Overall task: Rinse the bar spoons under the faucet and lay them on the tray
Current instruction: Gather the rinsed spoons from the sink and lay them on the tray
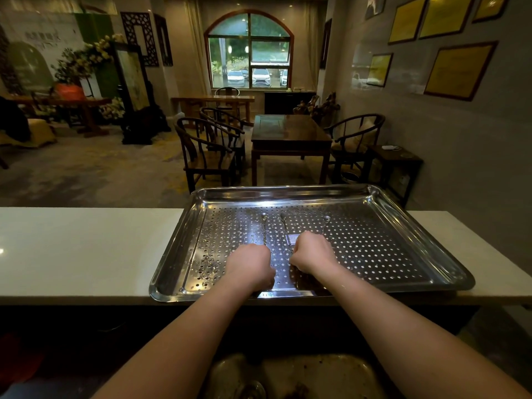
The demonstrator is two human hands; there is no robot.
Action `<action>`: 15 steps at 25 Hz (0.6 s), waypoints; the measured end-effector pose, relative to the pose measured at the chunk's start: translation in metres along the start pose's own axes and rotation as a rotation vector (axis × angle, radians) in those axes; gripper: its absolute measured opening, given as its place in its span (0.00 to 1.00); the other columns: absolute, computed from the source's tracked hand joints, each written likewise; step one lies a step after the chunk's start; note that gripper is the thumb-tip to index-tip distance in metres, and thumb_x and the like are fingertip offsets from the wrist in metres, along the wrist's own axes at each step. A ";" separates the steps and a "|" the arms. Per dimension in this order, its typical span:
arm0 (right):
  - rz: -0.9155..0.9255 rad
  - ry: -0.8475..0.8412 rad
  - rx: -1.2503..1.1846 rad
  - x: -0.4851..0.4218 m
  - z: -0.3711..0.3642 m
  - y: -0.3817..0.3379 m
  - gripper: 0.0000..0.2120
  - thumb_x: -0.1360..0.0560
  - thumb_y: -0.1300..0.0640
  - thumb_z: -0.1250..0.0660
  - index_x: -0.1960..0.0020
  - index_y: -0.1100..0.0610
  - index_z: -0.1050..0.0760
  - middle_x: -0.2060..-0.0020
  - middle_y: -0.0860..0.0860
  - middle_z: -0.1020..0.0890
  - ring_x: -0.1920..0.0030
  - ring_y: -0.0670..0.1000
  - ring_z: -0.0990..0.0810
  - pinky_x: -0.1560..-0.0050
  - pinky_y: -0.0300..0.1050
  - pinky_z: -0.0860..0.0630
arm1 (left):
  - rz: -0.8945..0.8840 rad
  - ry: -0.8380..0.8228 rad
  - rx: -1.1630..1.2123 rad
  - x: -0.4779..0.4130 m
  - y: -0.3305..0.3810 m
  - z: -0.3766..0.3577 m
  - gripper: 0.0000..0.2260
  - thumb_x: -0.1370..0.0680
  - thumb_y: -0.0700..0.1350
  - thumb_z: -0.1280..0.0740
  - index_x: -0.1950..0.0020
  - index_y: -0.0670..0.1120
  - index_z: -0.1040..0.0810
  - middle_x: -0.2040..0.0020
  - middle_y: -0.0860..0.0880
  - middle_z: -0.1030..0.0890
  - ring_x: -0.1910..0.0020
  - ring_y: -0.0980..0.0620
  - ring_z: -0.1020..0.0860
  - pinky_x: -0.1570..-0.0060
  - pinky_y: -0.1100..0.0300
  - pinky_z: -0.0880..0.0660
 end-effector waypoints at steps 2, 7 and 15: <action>-0.005 -0.004 -0.012 0.000 0.001 0.000 0.04 0.33 0.62 0.33 0.61 0.60 0.19 0.67 0.55 0.19 0.60 0.59 0.18 0.63 0.45 0.24 | 0.000 0.000 0.011 0.000 -0.001 0.000 0.06 0.27 0.47 0.35 0.61 0.46 0.29 0.54 0.44 0.19 0.52 0.42 0.21 0.59 0.55 0.26; -0.020 -0.031 -0.041 -0.001 0.008 0.004 0.06 0.32 0.57 0.27 0.59 0.60 0.16 0.62 0.57 0.14 0.58 0.55 0.16 0.58 0.48 0.19 | -0.013 0.013 0.032 -0.002 -0.004 -0.004 0.06 0.27 0.48 0.35 0.59 0.45 0.25 0.54 0.44 0.19 0.53 0.42 0.21 0.57 0.54 0.24; -0.084 0.147 -0.139 -0.014 0.040 0.050 0.02 0.26 0.56 0.29 0.56 0.52 0.17 0.59 0.49 0.15 0.59 0.49 0.18 0.53 0.51 0.17 | 0.001 0.040 0.060 -0.003 -0.009 -0.007 0.10 0.28 0.51 0.35 0.56 0.45 0.22 0.57 0.47 0.20 0.55 0.45 0.21 0.55 0.54 0.22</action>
Point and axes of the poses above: each hand's wrist, its own x-axis away from the middle knuckle, its own z-axis out of the back of the hand, y = z × x, the point moved 3 cm from there along -x, towards the middle knuckle
